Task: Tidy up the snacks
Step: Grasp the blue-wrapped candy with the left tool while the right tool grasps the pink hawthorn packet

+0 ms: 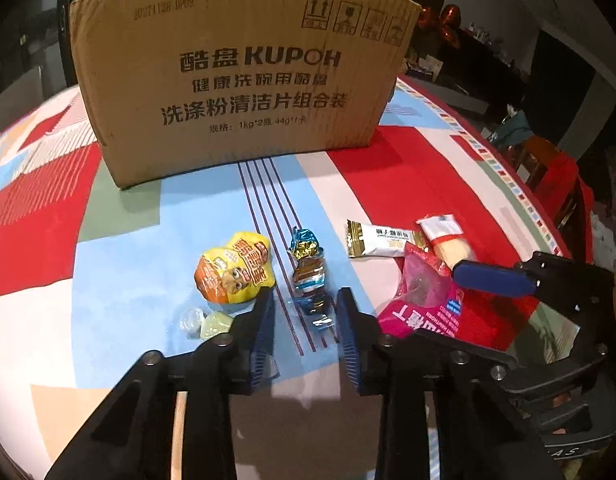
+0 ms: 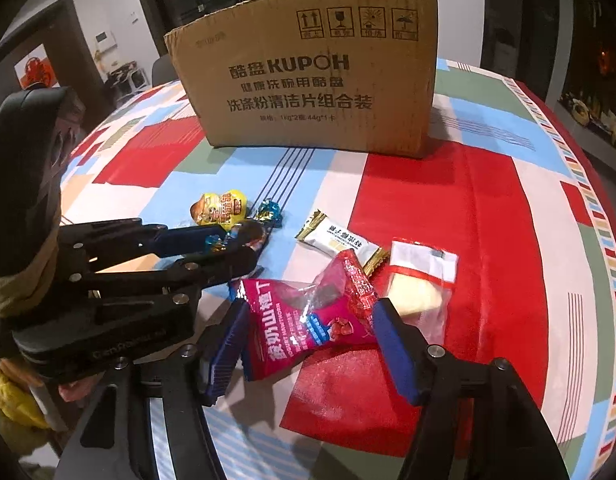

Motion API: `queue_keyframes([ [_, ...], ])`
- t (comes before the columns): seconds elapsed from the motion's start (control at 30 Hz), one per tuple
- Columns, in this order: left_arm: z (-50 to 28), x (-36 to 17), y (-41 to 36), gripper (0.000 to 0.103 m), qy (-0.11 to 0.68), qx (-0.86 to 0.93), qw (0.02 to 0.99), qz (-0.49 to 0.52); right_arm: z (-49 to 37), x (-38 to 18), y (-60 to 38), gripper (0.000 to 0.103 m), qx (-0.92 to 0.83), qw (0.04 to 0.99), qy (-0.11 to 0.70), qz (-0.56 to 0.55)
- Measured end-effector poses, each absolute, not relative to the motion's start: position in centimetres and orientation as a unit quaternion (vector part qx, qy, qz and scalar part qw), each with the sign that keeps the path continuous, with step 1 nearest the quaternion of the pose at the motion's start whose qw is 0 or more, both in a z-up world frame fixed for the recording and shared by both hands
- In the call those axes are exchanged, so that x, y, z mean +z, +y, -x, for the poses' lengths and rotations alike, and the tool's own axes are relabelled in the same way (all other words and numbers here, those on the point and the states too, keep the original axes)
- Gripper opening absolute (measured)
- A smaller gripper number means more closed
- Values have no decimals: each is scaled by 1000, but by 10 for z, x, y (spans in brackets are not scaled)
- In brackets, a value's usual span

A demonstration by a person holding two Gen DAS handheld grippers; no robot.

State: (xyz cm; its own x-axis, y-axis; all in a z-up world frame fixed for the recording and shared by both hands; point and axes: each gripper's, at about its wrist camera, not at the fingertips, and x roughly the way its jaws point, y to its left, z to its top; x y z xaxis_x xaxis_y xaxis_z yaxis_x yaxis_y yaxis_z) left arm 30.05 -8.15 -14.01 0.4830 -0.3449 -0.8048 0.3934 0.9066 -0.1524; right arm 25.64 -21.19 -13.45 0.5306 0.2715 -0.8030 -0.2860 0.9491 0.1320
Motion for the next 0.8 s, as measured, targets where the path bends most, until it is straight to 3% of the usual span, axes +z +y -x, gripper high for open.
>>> queue_keyframes([
  [0.07,-299,-140,-83,18,462,-220,859,-29,-256,-135,-210,64,159,876,455,13],
  [0.2,-296,-140,-84,18,460,-220,860,-26,-255,-136,-209,60,155,879,451,18],
  [0.3,-294,-136,-81,18,456,-215,864,-18,-253,-135,-209,51,157,880,447,18],
  [0.4,-289,-130,-77,18,450,-213,867,-9,-249,-132,-205,37,154,886,436,35],
  [0.53,-279,-124,-73,18,447,-211,869,-1,-247,-127,-205,5,156,888,429,44],
  [0.73,-265,-115,-68,18,440,-211,873,11,-246,-124,-221,8,168,880,445,-13],
  [0.8,-259,-112,-68,18,434,-211,876,13,-244,-123,-223,33,163,881,443,-22],
])
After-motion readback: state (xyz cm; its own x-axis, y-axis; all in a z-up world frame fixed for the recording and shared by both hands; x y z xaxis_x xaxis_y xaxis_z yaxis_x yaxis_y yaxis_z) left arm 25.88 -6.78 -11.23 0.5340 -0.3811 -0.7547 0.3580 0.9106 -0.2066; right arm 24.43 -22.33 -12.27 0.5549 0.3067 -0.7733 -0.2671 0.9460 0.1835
